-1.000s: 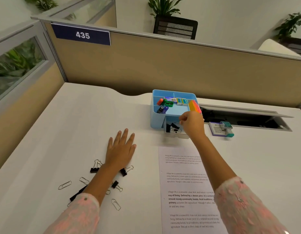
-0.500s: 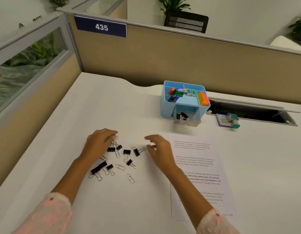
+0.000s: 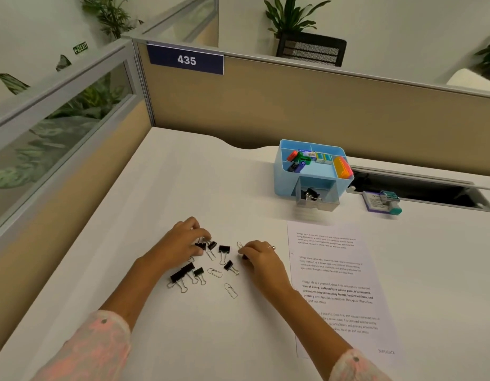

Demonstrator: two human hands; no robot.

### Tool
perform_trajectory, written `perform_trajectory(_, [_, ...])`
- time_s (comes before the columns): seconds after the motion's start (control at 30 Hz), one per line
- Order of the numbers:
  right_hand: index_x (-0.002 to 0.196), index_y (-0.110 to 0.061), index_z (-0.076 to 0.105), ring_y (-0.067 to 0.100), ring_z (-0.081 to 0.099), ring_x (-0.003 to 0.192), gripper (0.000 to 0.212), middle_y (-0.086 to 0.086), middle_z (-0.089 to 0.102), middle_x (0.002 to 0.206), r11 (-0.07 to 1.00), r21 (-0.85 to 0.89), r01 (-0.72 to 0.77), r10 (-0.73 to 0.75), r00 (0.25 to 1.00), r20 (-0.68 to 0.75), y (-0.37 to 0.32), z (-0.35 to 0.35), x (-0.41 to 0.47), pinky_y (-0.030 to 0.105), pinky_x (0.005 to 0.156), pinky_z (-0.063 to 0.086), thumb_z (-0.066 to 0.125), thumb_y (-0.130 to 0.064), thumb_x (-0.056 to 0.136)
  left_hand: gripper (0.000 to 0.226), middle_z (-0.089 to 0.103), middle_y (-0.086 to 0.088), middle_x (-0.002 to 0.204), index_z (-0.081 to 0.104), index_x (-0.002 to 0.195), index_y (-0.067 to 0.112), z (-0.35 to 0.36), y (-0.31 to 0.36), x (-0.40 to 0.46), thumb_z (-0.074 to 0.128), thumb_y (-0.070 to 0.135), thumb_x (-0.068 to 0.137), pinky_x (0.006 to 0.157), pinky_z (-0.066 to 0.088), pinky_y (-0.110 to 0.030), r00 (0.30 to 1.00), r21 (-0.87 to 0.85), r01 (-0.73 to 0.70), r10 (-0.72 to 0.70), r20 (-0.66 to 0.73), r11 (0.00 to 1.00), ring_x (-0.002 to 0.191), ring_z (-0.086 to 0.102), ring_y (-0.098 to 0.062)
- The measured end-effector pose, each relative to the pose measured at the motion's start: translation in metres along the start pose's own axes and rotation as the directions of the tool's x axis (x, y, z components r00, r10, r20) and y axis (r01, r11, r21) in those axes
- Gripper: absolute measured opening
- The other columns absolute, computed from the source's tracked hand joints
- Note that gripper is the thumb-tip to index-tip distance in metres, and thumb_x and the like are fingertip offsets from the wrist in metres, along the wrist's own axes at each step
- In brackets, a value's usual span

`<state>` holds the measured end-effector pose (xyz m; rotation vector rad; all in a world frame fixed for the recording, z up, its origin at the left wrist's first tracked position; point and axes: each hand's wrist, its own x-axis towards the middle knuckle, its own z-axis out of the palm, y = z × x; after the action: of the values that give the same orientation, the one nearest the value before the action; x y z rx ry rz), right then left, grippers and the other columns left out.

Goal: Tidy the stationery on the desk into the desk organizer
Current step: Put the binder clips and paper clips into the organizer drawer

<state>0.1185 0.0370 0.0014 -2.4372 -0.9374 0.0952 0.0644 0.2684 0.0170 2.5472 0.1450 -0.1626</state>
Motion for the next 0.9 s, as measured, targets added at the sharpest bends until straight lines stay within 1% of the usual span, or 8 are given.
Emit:
perform_trajectory(0.13, [0.112,-0.013,0.065,0.02,0.053,0.106,0.026,0.001,0.063,0.113,0.99,0.093,-0.107,0.112,0.992,-0.058,0.003,-0.007,0.001,0.025,0.085,0.043,0.061,-0.015,0.087,0.022,0.043,0.006,0.102,0.06,0.101,0.025,-0.003,0.001,0.001,0.069,0.017,0.082,0.077,0.041,-0.021,1.0,-0.021,0.015,-0.014,0.009,1.0,0.093,0.048,-0.013])
perform_trajectory(0.27, [0.105,-0.013,0.067,0.017,0.059,0.094,0.022,0.002,0.066,0.105,0.965,0.222,-0.136,0.173,0.973,-0.153,0.005,-0.027,0.007,0.031,0.083,0.051,0.068,-0.016,0.084,0.019,0.04,0.007,0.1,0.057,0.1,0.024,-0.005,0.002,0.005,0.067,0.021,0.085,0.061,0.033,-0.012,1.0,0.011,0.017,-0.018,0.023,1.0,0.077,0.047,-0.003])
perform_trajectory(0.37, [0.101,-0.013,0.069,0.009,0.059,0.083,0.02,0.001,0.068,0.099,0.955,0.266,-0.132,0.2,0.948,-0.247,0.009,-0.053,0.02,0.015,0.07,0.048,0.071,-0.018,0.082,0.018,0.038,0.007,0.101,0.054,0.101,0.023,-0.004,0.003,0.008,0.065,0.022,0.086,0.059,0.033,-0.012,0.999,0.012,0.032,-0.033,0.044,0.999,0.075,0.046,-0.002])
perform_trajectory(0.43, [0.102,-0.012,0.069,0.008,0.059,0.082,0.021,0.003,0.068,0.1,0.947,0.283,-0.153,0.239,0.924,-0.3,0.016,-0.075,0.034,0.009,0.069,0.046,0.07,-0.018,0.082,0.018,0.036,0.007,0.103,0.052,0.099,0.022,-0.005,0.002,0.01,0.065,0.023,0.086,0.06,0.036,-0.014,0.997,0.004,0.05,-0.05,0.06,0.999,0.074,0.046,-0.005])
perform_trajectory(0.57, [0.104,-0.009,0.067,0.016,0.062,0.096,0.022,0.007,0.067,0.108,0.939,0.22,-0.264,0.332,0.862,-0.382,0.046,-0.123,0.07,0.02,0.081,0.048,0.068,-0.015,0.084,0.02,0.034,0.01,0.103,0.049,0.095,0.023,-0.005,0.001,0.017,0.066,0.026,0.085,0.06,0.037,-0.017,0.994,0.006,0.063,-0.063,0.093,0.998,0.076,0.047,-0.009])
perform_trajectory(0.7, [0.107,-0.006,0.068,0.024,0.06,0.1,0.022,0.013,0.066,0.111,0.928,-0.019,-0.372,0.356,0.902,-0.246,0.078,-0.15,0.103,0.026,0.083,0.049,0.064,-0.011,0.086,0.021,0.037,0.013,0.098,0.047,0.09,0.025,-0.005,-0.001,0.023,0.066,0.03,0.083,0.062,0.039,-0.02,0.994,-0.005,0.078,-0.078,0.082,0.997,0.077,0.049,-0.01])
perform_trajectory(0.8, [0.11,-0.008,0.068,0.026,0.058,0.1,0.023,0.014,0.064,0.112,0.901,-0.249,-0.356,0.352,0.934,-0.062,0.092,-0.153,0.119,0.029,0.085,0.049,0.062,-0.013,0.088,0.019,0.043,0.012,0.094,0.047,0.084,0.026,-0.005,-0.002,0.026,0.066,0.032,0.083,0.061,0.038,-0.02,0.994,-0.01,0.087,-0.086,0.062,0.996,0.074,0.05,-0.009])
perform_trajectory(0.9, [0.114,-0.012,0.065,0.025,0.057,0.102,0.026,0.012,0.063,0.114,0.86,-0.372,-0.349,0.402,0.913,0.071,0.095,-0.151,0.128,0.03,0.091,0.049,0.061,-0.017,0.089,0.018,0.047,0.011,0.091,0.046,0.079,0.03,-0.005,-0.002,0.026,0.064,0.032,0.084,0.064,0.04,-0.021,0.995,-0.006,0.087,-0.087,0.042,0.996,0.076,0.052,-0.011])
